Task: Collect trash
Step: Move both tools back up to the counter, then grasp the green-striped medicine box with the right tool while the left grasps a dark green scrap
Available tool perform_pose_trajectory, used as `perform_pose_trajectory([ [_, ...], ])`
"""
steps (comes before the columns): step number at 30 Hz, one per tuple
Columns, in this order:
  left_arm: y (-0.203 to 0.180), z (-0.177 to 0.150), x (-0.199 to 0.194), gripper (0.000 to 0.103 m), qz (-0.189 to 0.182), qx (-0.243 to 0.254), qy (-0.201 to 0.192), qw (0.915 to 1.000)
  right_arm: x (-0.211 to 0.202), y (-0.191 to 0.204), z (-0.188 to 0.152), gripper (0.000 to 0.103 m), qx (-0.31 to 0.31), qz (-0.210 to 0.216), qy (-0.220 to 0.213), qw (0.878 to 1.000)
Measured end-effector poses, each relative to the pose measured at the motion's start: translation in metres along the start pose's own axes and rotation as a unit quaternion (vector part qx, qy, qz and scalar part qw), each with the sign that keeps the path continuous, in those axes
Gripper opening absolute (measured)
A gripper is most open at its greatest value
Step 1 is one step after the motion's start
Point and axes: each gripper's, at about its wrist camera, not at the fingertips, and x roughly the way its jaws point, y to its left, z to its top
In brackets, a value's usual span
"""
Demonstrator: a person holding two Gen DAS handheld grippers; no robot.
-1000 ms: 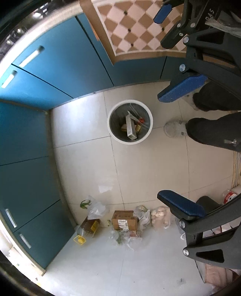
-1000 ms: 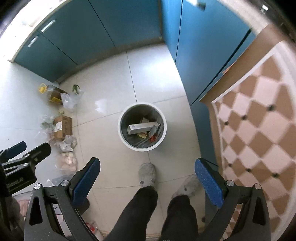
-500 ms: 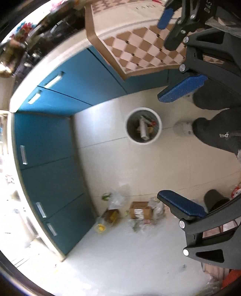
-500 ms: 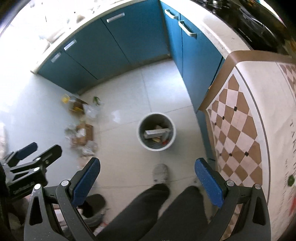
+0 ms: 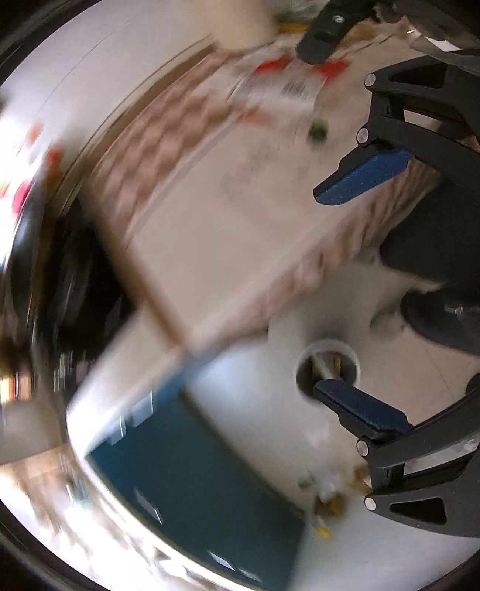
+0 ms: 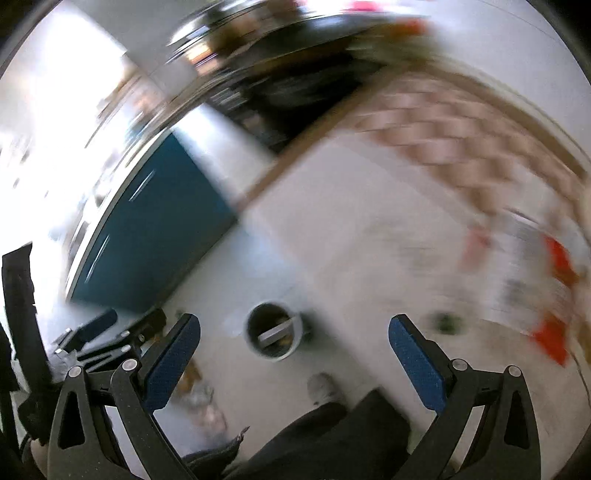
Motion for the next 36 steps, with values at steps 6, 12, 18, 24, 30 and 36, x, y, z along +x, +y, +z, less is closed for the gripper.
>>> perform_pose_trajectory([
  [6,-0.117,0.014,0.061,0.085,-0.066,0.071,0.082,0.9919,-0.044,-0.177,-0.007,0.103,0.16,-0.093,-0.034,0.982],
  [12,-0.175,0.006,0.105,0.058,-0.06,0.105,0.137,0.9833,-0.047,-0.301,-0.017,0.103,0.247,-0.154,-0.029,0.956],
  [18,-0.177,0.005,0.122,0.019,-0.03,0.088,0.149,0.9844,-0.039,-0.359,-0.013,0.103,0.254,-0.18,-0.02,0.95],
  [24,-0.194,0.02,0.118,0.018,0.009,0.095,0.103,0.9901,-0.012,-0.393,0.006,0.103,0.213,-0.22,0.001,0.952],
  [30,-0.213,0.034,0.116,0.018,0.034,0.101,0.069,0.9919,0.027,-0.413,0.021,0.103,0.162,-0.265,0.031,0.95],
  [36,-0.217,0.037,0.112,0.018,0.042,0.096,0.061,0.9926,0.032,-0.415,0.02,0.083,0.16,-0.259,0.014,0.952],
])
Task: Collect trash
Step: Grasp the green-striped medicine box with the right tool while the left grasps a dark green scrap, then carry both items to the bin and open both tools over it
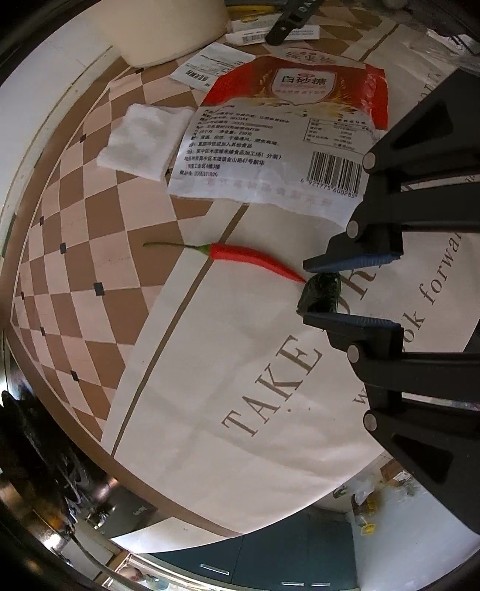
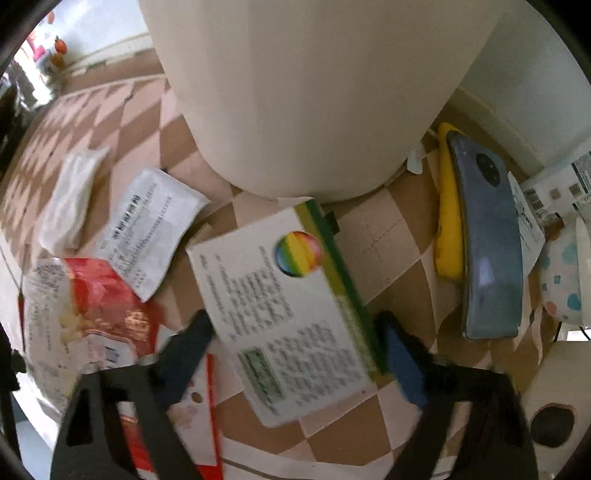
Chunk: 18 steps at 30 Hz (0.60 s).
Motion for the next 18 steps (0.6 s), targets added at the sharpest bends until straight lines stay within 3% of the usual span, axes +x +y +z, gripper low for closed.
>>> perform_pose_trajectory([
  [2,0.004,0.002,-0.003,0.018,0.0,-0.004,-0.002,1.0,-0.006,0.003,-0.004,0.08,-0.008,-0.014,-0.009,1.0],
  [6,0.023,0.002,-0.014,0.018,-0.006,-0.011,-0.021,0.9997,-0.019,0.005,-0.013,0.078,-0.001,-0.001,-0.019,1.0],
  [12,0.04,0.003,-0.052,0.018,-0.008,-0.021,-0.07,0.9973,-0.059,0.019,-0.027,0.076,0.008,0.037,-0.045,0.998],
  [18,0.085,-0.007,-0.094,0.018,-0.005,-0.038,-0.117,0.9924,-0.102,0.066,-0.039,0.075,-0.012,0.082,-0.065,0.994],
])
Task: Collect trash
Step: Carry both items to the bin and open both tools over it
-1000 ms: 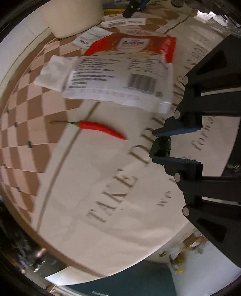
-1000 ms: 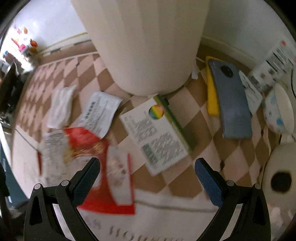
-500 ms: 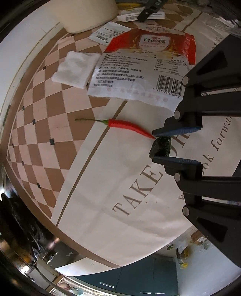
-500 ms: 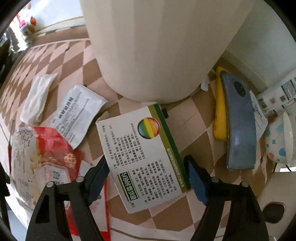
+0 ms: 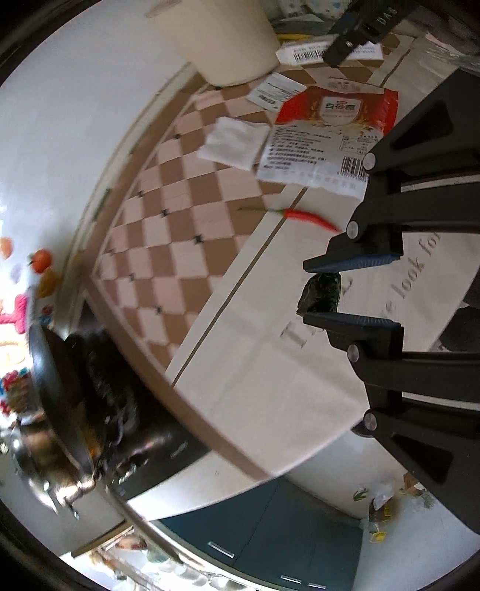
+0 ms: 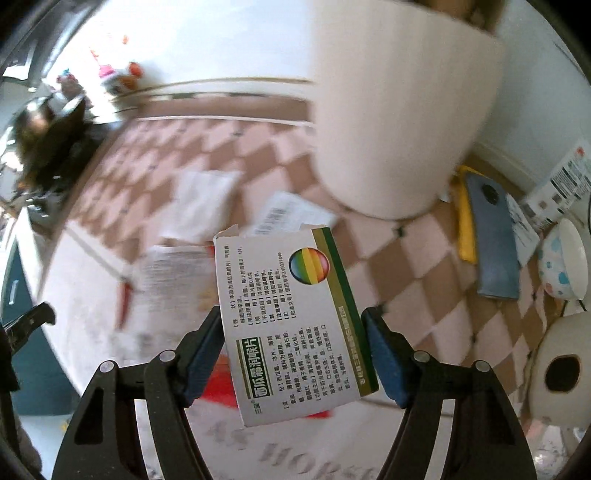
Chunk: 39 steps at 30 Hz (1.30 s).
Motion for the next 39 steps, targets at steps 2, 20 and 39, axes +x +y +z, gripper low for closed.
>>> perform_pose_trajectory([
  [2,0.017,-0.001,-0.008,0.018,0.0,-0.007,-0.01,0.9999,-0.013,0.026,-0.002,0.075,-0.014,0.02,-0.007,1.0],
  [20,0.28,-0.093,-0.005,0.018,0.061,-0.175,0.01,0.9826,-0.03,0.329,-0.108,0.074,-0.19,0.118,0.011,0.975],
  [39,0.489,-0.298,0.306,0.019,-0.018,-0.356,0.224,0.907,0.264,0.558,-0.313,0.074,-0.334,0.115,0.184,0.917],
])
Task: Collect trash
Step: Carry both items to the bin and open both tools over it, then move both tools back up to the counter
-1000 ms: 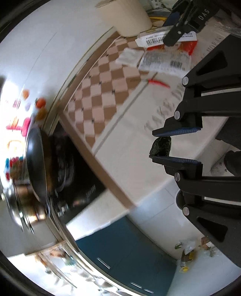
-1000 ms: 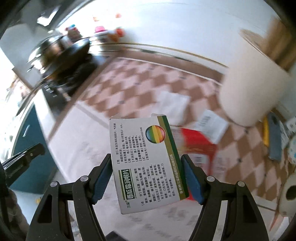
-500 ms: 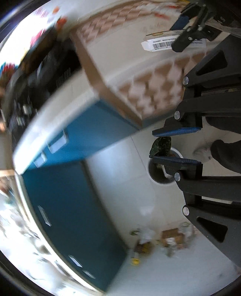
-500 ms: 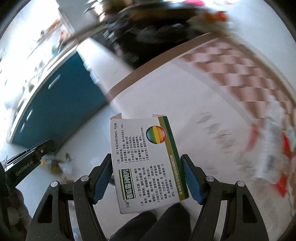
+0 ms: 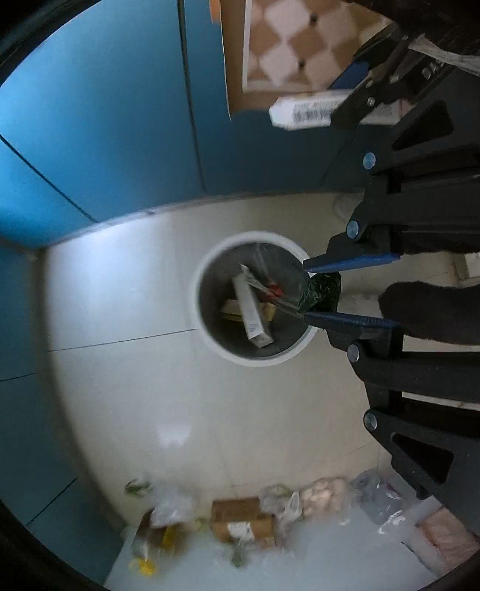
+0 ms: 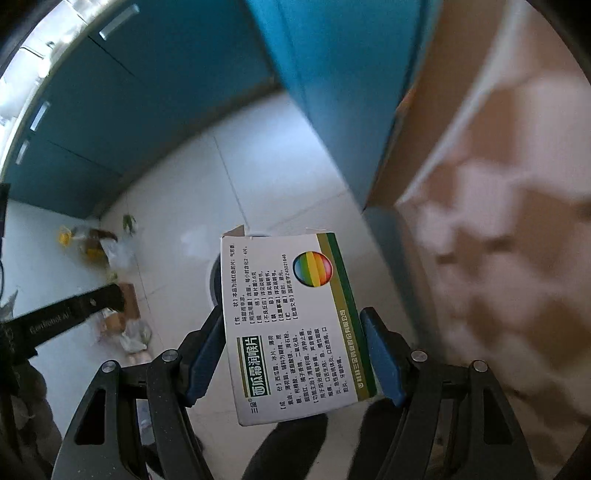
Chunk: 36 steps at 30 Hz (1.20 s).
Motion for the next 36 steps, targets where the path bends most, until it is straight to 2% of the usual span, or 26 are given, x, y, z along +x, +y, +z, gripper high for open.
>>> perform_pose_trajectory([
  [4,0.021,0.019,0.075,0.02,-0.027,-0.011,0.038,0.9989,0.107,0.002,0.002,0.074,0.002,0.016,0.057,0.998],
  [6,0.03,0.024,0.098,0.026,-0.022,-0.013,0.049,0.9985,0.152,0.0,0.001,0.074,0.005,0.018,0.08,0.997],
  [8,0.039,0.026,0.117,0.045,-0.016,-0.015,0.046,0.9987,0.188,-0.004,-0.001,0.074,0.009,0.024,0.098,0.995],
  [9,0.042,0.027,0.122,0.069,-0.016,-0.017,0.045,0.9987,0.203,-0.006,-0.002,0.074,0.009,0.029,0.106,0.994],
  [10,0.046,0.026,0.126,0.086,-0.015,-0.021,0.042,0.9988,0.213,-0.007,-0.002,0.074,0.009,0.033,0.111,0.993],
  [13,0.055,0.025,0.13,0.091,0.001,-0.03,0.036,0.9989,0.245,-0.004,-0.003,0.075,0.007,0.042,0.129,0.991],
  [15,0.059,0.023,0.125,0.091,0.016,-0.033,0.028,0.9989,0.256,-0.002,-0.005,0.076,-0.001,0.033,0.127,0.991],
  [17,0.063,0.021,0.119,0.091,0.03,-0.036,0.016,0.9988,0.26,-0.002,-0.004,0.099,-0.008,0.032,0.123,0.992],
  [18,0.065,0.02,0.115,0.091,0.037,-0.038,0.011,0.9985,0.261,-0.001,-0.004,0.102,-0.009,0.031,0.122,0.992],
  [25,0.074,0.005,0.066,0.091,0.091,-0.042,-0.054,0.9935,0.227,0.01,-0.005,0.103,-0.039,-0.013,0.095,0.995],
  [31,0.067,-0.017,0.018,0.091,0.11,-0.036,-0.074,0.9906,0.172,0.025,-0.007,0.103,-0.068,-0.045,0.07,0.994],
  [36,0.061,-0.041,-0.021,0.091,0.116,-0.03,-0.085,0.9892,0.117,0.034,-0.011,0.103,-0.07,-0.048,0.039,0.996],
])
